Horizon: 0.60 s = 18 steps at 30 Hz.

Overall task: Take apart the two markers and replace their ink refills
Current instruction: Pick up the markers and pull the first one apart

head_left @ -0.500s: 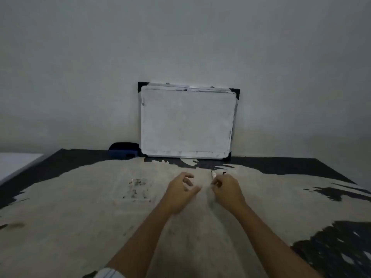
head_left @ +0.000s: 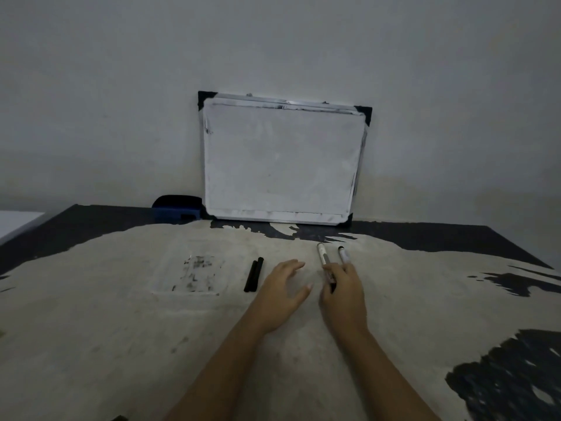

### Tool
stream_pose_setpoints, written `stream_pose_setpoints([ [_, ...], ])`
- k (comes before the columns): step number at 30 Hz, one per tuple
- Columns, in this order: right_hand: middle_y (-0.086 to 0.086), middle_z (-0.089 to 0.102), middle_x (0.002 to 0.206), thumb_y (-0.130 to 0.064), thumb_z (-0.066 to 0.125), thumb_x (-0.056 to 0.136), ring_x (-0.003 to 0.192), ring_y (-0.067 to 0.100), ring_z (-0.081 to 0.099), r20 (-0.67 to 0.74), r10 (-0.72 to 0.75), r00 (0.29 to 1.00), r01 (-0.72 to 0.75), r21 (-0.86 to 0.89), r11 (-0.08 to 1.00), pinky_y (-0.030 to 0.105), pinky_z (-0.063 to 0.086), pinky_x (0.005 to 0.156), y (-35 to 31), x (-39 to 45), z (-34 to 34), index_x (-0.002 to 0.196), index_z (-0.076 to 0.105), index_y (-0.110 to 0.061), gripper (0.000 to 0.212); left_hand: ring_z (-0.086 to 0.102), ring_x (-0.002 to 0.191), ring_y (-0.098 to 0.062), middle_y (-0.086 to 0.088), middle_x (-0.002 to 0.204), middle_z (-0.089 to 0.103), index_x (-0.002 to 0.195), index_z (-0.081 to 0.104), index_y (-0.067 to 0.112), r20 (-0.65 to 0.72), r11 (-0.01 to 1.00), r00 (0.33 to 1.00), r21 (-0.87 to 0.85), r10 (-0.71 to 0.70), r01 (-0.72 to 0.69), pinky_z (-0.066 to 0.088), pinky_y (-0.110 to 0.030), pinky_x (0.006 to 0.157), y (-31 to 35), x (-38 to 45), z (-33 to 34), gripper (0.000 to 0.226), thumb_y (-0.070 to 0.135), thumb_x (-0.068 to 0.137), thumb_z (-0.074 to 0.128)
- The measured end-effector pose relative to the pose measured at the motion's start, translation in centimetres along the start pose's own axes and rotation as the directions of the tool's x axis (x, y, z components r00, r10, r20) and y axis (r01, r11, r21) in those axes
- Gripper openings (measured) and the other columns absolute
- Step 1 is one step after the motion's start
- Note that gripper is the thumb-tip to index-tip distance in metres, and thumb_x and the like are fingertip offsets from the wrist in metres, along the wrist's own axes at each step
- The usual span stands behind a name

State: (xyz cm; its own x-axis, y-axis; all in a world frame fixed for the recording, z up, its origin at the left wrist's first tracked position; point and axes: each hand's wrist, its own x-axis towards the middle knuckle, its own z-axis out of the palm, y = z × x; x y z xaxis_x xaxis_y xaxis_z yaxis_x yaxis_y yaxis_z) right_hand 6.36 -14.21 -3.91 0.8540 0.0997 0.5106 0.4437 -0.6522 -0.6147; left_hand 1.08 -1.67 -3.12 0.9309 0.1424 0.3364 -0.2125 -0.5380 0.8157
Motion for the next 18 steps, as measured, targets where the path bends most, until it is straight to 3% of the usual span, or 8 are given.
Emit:
stream_pose_setpoints([
  [3, 0.007, 0.044, 0.144, 0.006, 0.05, 0.082, 0.121, 0.022, 0.051, -0.041, 0.025, 0.999, -0.024, 0.023, 0.999, 0.027, 0.05, 0.089, 0.2, 0.0, 0.0, 0.103, 0.061, -0.012, 0.03, 0.05, 0.111, -0.005, 0.005, 0.127, 0.048, 0.126, 0.049, 0.021, -0.045, 0.998, 0.999, -0.064, -0.011, 0.008, 0.041, -0.013, 0.095, 0.0, 0.0, -0.2, 0.041, 0.028, 0.086, 0.058],
  [5, 0.01, 0.055, 0.132, 0.005, 0.052, 0.082, 0.108, 0.022, 0.058, -0.05, 0.057, 0.997, -0.055, 0.052, 0.997, 0.022, 0.049, 0.081, 0.3, 0.0, -0.2, 0.113, 0.058, -0.012, 0.036, 0.052, 0.106, -0.003, 0.007, 0.122, 0.047, 0.124, 0.05, 0.022, -0.067, 0.994, 0.997, -0.108, -0.029, 0.021, 0.043, -0.01, 0.089, 0.1, 0.0, -0.3, 0.038, 0.025, 0.087, 0.058],
  [8, 0.01, 0.065, 0.105, 0.002, 0.052, 0.087, 0.087, 0.016, 0.061, -0.11, 0.136, 0.985, -0.109, 0.221, 0.969, 0.002, 0.041, 0.07, -0.1, 0.1, -0.8, 0.125, 0.055, -0.009, 0.04, 0.053, 0.101, 0.0, 0.002, 0.124, 0.049, 0.123, 0.052, 0.02, -0.091, 0.985, 0.994, -0.166, -0.056, 0.041, 0.045, -0.003, 0.082, 0.2, 0.0, -0.4, 0.035, 0.02, 0.088, 0.056],
  [11, 0.005, 0.064, 0.087, 0.0, 0.051, 0.09, 0.077, 0.012, 0.06, -0.108, 0.223, 0.969, -0.158, 0.429, 0.89, 0.006, 0.047, 0.068, -0.7, 0.3, -1.6, 0.117, 0.059, -0.013, 0.031, 0.055, 0.103, -0.004, 0.001, 0.126, 0.051, 0.127, 0.049, 0.022, -0.108, 0.963, 0.986, -0.254, -0.124, 0.093, 0.046, -0.007, 0.086, 0.1, 0.2, -0.8, 0.037, 0.023, 0.09, 0.054],
  [14, 0.006, 0.062, 0.086, -0.003, 0.046, 0.093, 0.072, 0.018, 0.057, -0.121, 0.235, 0.964, -0.141, 0.517, 0.844, 0.011, 0.046, 0.061, -0.8, 0.6, -2.0, 0.103, 0.06, -0.016, 0.021, 0.058, 0.111, -0.011, 0.005, 0.13, 0.05, 0.133, 0.04, 0.026, -0.12, 0.894, 0.971, -0.426, -0.208, 0.139, 0.048, -0.027, 0.097, -0.1, 0.5, -1.2, 0.043, 0.031, 0.091, 0.049],
  [18, 0.01, 0.057, 0.097, -0.004, 0.042, 0.095, 0.058, -0.002, 0.051, -0.017, 0.192, 0.981, -0.155, 0.519, 0.84, 0.009, 0.041, 0.051, -0.8, 0.8, -1.9, 0.092, 0.058, -0.015, 0.019, 0.067, 0.091, -0.011, 0.007, 0.114, 0.057, 0.135, 0.036, 0.024, -0.142, 0.794, 0.969, -0.603, -0.2, 0.076, 0.055, -0.018, 0.081, 0.1, 0.5, -1.5, 0.04, 0.029, 0.096, 0.034],
])
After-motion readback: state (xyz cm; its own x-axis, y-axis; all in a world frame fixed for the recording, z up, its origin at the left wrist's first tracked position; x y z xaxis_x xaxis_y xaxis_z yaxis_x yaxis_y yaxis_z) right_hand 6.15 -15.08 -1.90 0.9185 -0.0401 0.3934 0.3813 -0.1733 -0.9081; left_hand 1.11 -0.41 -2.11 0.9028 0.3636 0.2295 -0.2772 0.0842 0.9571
